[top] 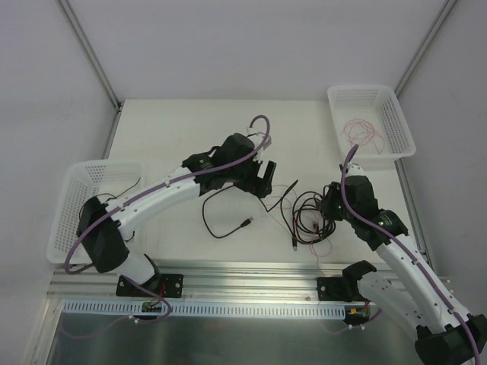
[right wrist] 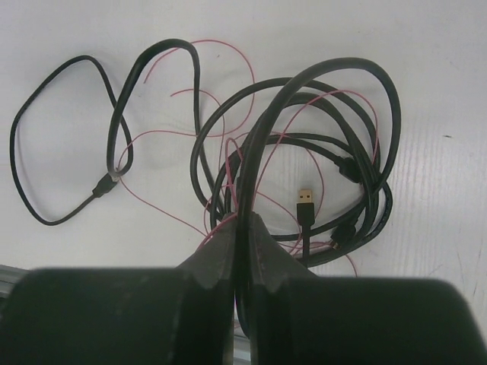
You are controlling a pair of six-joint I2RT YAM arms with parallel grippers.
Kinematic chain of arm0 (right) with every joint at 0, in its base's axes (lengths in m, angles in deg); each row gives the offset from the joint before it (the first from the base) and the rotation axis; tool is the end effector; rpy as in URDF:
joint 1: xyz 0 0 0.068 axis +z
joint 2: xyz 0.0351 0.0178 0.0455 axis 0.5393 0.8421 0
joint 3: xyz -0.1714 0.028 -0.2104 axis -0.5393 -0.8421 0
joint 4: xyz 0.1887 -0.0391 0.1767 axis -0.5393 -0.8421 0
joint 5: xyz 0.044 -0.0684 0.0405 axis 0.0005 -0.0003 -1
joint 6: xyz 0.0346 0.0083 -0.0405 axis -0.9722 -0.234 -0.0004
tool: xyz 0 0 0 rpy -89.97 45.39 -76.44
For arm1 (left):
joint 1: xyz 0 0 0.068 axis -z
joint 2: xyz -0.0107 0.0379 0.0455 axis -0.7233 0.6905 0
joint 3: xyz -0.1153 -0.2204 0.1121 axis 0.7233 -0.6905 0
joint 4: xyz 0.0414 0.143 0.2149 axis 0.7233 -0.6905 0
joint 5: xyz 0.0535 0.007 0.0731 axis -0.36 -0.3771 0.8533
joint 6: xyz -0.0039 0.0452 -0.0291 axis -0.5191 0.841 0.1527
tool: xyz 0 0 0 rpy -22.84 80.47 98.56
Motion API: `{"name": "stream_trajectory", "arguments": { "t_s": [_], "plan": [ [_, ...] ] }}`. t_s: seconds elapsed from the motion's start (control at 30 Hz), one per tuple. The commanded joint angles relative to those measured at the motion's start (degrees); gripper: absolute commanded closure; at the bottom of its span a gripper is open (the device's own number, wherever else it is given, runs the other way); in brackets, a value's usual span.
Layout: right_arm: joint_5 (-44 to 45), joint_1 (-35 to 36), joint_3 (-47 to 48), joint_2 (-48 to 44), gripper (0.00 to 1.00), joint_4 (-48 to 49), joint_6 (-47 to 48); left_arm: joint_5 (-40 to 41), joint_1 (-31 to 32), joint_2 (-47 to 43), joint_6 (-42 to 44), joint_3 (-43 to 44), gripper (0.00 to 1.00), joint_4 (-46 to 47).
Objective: Untangle the cables
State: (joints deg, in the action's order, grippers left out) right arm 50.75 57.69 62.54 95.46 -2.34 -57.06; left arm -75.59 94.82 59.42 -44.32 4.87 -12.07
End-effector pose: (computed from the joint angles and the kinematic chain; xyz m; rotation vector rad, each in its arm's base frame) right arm 0.1481 0.0661 0.2796 -0.1955 2.1888 0.2830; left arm 0.2215 -0.2527 0.3303 0.6283 2.1843 -0.6872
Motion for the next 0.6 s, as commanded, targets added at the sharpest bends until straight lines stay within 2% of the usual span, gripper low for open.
{"name": "stream_trajectory", "arguments": {
  "t_s": [0.0, 0.17, 0.3, 0.37, 0.4, 0.43, 0.47, 0.5, 0.57],
  "plan": [
    [-1.2, 0.9, -0.6, -0.9, 0.99, 2.3, -1.6, 0.9, 3.2, 9.3, 5.3, 7.7, 0.15, 1.8],
    [-1.4, 2.4, -1.0, -0.3, 0.99, 3.4, -2.3, 1.8, 6.0, 19.4, 8.1, 14.4, 0.2, 2.6],
    [-1.0, 3.7, -1.2, -0.2, 0.99, 3.6, -2.8, 2.3, 6.3, 25.6, 8.1, 17.1, 0.31, 3.7],
    [-0.8, 3.9, -1.6, -0.3, 0.99, 3.5, -2.8, 5.7, 6.3, 26.4, 7.8, 17.3, 0.49, 4.4],
    [-0.5, 3.9, -1.6, -0.6, 0.99, 3.2, -2.7, 6.9, 6.3, 26.1, 7.6, 17.1, 0.61, 4.6],
    [-0.2, 3.9, -1.8, -0.8, 0.99, 3.0, -2.7, 8.1, 6.3, 25.5, 7.7, 16.9, 0.83, 4.8],
    [0.0, 3.9, -2.3, -0.9, 0.99, 2.8, -2.6, 10.8, 6.3, 24.6, 7.6, 16.6, 0.94, 4.8],
    [0.6, 3.9, -2.6, -1.3, 0.99, 2.7, -2.6, 12.4, 6.3, 22.2, 7.9, 16.2, 1.0, 4.8],
    [1.7, 4.0, -3.5, -2.3, 0.99, 2.1, -2.6, 17.2, 6.2, 19.2, 8.6, 15.8, 1.0, 4.6]
  ]
}}
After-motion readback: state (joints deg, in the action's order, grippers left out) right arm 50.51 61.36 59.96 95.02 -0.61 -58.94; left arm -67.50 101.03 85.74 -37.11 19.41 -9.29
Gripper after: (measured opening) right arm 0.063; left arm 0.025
